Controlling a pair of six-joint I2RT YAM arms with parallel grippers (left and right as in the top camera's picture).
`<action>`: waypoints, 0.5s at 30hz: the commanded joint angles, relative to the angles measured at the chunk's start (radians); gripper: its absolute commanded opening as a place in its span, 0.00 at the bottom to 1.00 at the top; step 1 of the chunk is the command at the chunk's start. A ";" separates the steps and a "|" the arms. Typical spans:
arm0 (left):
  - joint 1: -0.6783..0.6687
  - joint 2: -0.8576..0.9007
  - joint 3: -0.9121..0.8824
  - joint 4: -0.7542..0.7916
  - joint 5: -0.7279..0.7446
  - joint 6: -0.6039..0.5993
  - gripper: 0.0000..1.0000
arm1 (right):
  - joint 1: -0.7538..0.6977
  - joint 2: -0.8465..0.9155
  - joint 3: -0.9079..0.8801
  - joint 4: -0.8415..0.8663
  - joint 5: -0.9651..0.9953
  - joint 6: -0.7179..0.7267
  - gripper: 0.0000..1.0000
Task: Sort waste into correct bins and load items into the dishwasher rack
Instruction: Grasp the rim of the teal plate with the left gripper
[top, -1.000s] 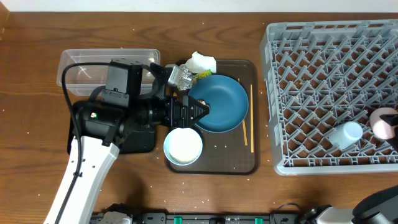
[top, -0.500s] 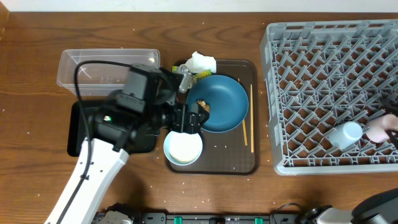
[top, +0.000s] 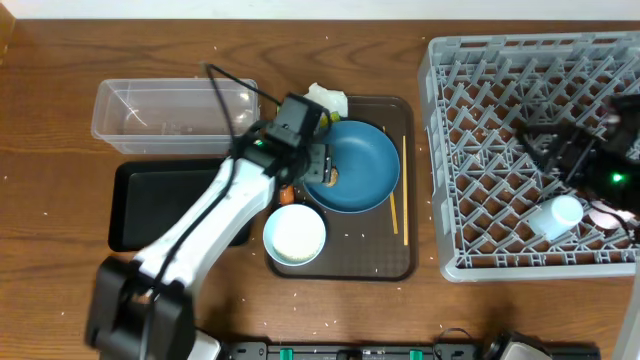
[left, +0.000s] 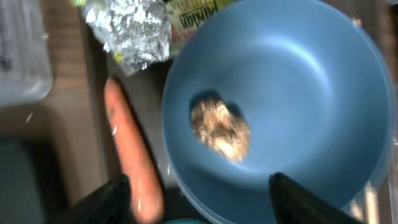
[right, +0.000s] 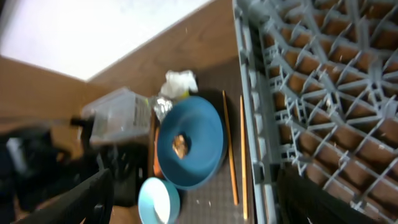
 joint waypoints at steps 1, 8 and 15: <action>-0.001 0.080 -0.003 0.025 -0.111 -0.072 0.66 | 0.035 0.005 0.010 -0.029 0.075 -0.026 0.76; 0.002 0.199 -0.003 0.083 -0.123 -0.083 0.39 | 0.037 0.007 0.010 -0.088 0.147 -0.026 0.77; 0.002 0.232 -0.003 0.095 -0.098 -0.082 0.06 | 0.036 0.006 0.010 -0.090 0.147 -0.042 0.77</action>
